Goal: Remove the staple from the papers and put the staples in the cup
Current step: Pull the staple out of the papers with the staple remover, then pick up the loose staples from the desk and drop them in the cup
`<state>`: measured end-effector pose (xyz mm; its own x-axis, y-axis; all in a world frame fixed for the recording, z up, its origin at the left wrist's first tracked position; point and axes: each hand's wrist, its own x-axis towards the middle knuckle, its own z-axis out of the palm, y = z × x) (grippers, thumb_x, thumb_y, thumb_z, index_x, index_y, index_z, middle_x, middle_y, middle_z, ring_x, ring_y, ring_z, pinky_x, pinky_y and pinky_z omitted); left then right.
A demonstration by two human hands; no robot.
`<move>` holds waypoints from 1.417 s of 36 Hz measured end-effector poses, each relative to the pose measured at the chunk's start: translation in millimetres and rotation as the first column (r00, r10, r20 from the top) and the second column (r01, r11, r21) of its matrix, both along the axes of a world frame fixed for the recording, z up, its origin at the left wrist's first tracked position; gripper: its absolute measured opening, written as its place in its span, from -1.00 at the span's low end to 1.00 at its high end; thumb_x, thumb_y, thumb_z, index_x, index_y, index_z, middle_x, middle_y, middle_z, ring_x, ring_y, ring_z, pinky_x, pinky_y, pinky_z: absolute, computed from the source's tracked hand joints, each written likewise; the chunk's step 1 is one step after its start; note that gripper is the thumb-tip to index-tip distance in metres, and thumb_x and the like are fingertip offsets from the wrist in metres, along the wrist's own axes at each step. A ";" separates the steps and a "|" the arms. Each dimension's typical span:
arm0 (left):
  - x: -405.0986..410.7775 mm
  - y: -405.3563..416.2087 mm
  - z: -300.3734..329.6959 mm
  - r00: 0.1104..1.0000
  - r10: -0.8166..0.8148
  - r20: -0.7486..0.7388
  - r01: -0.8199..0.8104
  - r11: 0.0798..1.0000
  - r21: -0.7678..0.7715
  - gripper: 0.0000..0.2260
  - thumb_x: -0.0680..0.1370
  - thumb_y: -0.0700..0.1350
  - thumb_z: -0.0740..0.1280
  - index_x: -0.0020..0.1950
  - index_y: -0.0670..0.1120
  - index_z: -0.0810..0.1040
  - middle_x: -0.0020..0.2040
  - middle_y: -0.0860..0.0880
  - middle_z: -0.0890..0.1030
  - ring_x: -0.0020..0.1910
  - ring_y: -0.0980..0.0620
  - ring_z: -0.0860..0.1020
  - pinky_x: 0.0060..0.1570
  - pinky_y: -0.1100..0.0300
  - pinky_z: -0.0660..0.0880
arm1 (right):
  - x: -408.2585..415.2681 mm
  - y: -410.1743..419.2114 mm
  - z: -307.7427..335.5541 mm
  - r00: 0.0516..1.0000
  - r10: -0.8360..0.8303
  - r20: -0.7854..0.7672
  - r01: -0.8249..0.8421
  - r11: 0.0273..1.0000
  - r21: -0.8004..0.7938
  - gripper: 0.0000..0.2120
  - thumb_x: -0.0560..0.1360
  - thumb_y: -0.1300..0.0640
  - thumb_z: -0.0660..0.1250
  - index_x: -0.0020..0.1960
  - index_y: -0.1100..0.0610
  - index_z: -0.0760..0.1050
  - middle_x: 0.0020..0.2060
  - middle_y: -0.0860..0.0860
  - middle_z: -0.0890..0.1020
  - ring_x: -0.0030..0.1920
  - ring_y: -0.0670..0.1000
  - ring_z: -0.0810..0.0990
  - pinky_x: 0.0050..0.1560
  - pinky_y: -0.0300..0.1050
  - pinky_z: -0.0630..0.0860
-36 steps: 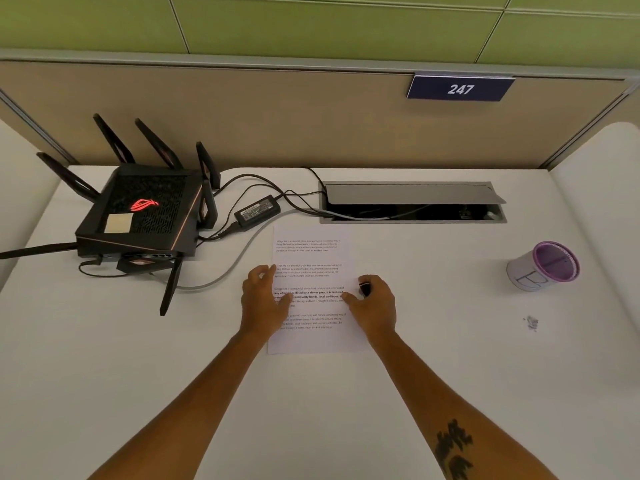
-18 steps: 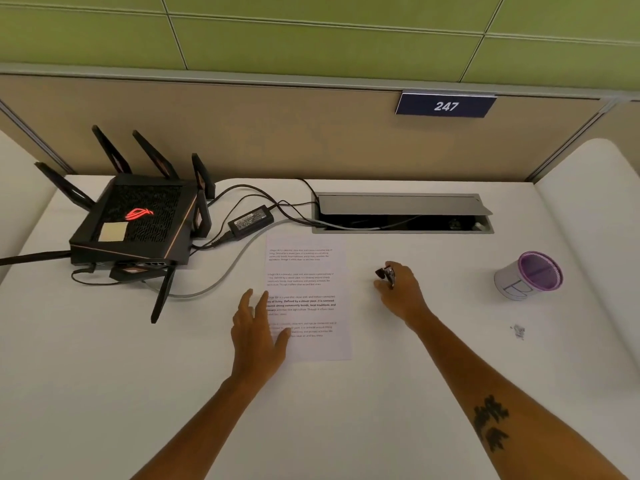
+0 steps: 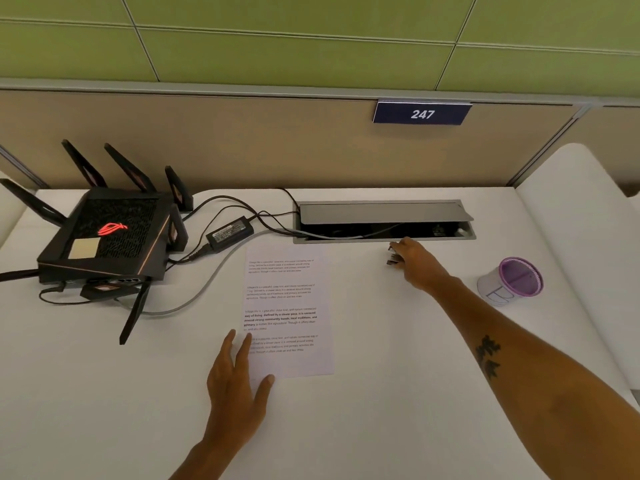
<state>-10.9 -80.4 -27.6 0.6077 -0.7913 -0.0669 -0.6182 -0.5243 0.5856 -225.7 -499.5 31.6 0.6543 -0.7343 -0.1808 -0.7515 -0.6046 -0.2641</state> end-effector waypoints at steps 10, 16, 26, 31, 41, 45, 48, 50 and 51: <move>-11.1 1.4 0.6 0.986 -0.156 0.056 0.156 0.988 -0.008 -0.24 0.66 0.38 0.01 0.75 -0.02 0.06 0.78 -0.02 -0.10 0.75 -0.14 0.03 0.66 -0.35 0.03 | -3.9 -20.1 -3.7 0.991 0.129 -0.042 -0.130 0.991 -0.024 -0.50 0.56 0.34 0.42 0.48 0.16 0.47 0.33 0.11 0.52 0.28 0.15 0.55 0.27 -0.07 0.52; -14.4 -0.9 -0.8 0.982 -0.176 0.069 0.174 0.984 0.025 -0.25 0.67 0.36 0.03 0.75 -0.06 0.08 0.78 -0.05 -0.08 0.76 -0.10 -0.04 0.67 -0.36 -0.01 | -7.5 -27.0 -8.6 0.984 0.173 -0.032 -0.173 0.985 -0.001 -0.55 0.57 0.27 0.45 0.44 0.15 0.50 0.29 0.11 0.52 0.25 0.14 0.52 0.24 -0.08 0.51; -10.6 -5.1 0.4 0.962 -0.231 0.143 0.220 0.971 0.092 -0.24 0.68 0.24 0.09 0.76 -0.11 -0.04 0.78 -0.06 -0.12 0.77 -0.13 -0.11 0.69 -0.29 -0.11 | -8.7 -33.7 -9.7 0.982 0.187 -0.032 -0.187 0.982 0.016 -0.53 0.57 0.25 0.44 0.47 0.16 0.48 0.30 0.12 0.51 0.23 0.14 0.48 0.24 -0.06 0.47; -8.1 -10.0 1.5 0.951 -0.264 0.163 0.242 0.960 0.140 -0.24 0.70 0.23 0.04 0.76 -0.13 -0.15 0.78 -0.09 -0.18 0.76 -0.14 -0.17 0.69 -0.28 -0.08 | -9.4 -30.9 -9.5 0.986 0.166 -0.028 -0.166 0.986 0.023 -0.52 0.57 0.26 0.45 0.48 0.15 0.48 0.30 0.12 0.51 0.24 0.16 0.48 0.26 -0.02 0.49; -1.7 -19.5 8.5 0.956 -0.268 0.119 0.252 0.959 0.131 -0.28 0.71 0.26 -0.14 0.75 -0.09 -0.25 0.76 -0.05 -0.27 0.76 -0.07 -0.22 0.71 -0.18 -0.13 | -25.0 7.6 -7.4 0.992 -0.056 0.114 0.064 0.996 -0.068 -0.34 0.60 0.00 0.43 0.61 0.14 0.28 0.57 0.10 0.37 0.56 0.17 0.32 0.56 0.10 0.31; -1.0 -20.5 12.9 0.956 -0.271 0.114 0.257 0.959 0.122 -0.28 0.70 0.26 -0.14 0.74 -0.09 -0.25 0.76 -0.05 -0.28 0.76 -0.07 -0.23 0.71 -0.22 -0.10 | -31.3 50.7 -14.8 0.982 -0.111 0.153 0.135 0.977 -0.162 -0.38 0.69 -0.09 0.22 0.65 0.15 0.17 0.63 0.10 0.26 0.65 0.14 0.17 0.65 0.15 0.13; -1.6 -20.0 16.9 0.951 -0.284 0.119 0.272 0.956 0.108 -0.28 0.70 0.29 -0.20 0.74 -0.08 -0.26 0.76 -0.04 -0.28 0.76 -0.06 -0.23 0.72 -0.24 -0.09 | -39.8 84.7 -20.5 0.991 -0.094 0.100 0.113 0.973 -0.203 -0.37 0.72 -0.13 0.06 0.67 0.16 0.06 0.67 0.10 0.12 0.69 0.11 0.01 0.67 0.14 -0.02; -2.0 -19.7 19.3 0.949 -0.290 0.123 0.279 0.955 0.099 -0.28 0.70 0.29 -0.20 0.75 -0.08 -0.25 0.77 -0.05 -0.27 0.76 -0.07 -0.22 0.72 -0.25 -0.07 | -44.7 106.3 -21.5 0.994 -0.083 0.067 0.096 0.970 -0.223 -0.36 0.72 -0.14 0.00 0.68 0.17 0.00 0.69 0.10 0.05 0.69 0.09 -0.07 0.68 0.14 -0.05; -2.3 -19.4 20.6 0.948 -0.292 0.124 0.281 0.955 0.096 -0.28 0.70 0.29 -0.20 0.75 -0.08 -0.25 0.77 -0.05 -0.27 0.76 -0.07 -0.22 0.71 -0.25 -0.06 | -46.6 116.3 -21.9 0.995 -0.079 0.058 0.090 0.970 -0.225 -0.35 0.73 -0.15 -0.03 0.69 0.17 -0.02 0.69 0.09 0.01 0.69 0.08 -0.10 0.68 0.14 -0.05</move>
<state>-13.2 -99.9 -7.0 0.3637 -0.9291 -0.0672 -0.8194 -0.3535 0.4512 -272.3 -383.2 9.7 0.5918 -0.8056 0.0277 -0.7922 -0.5876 -0.1646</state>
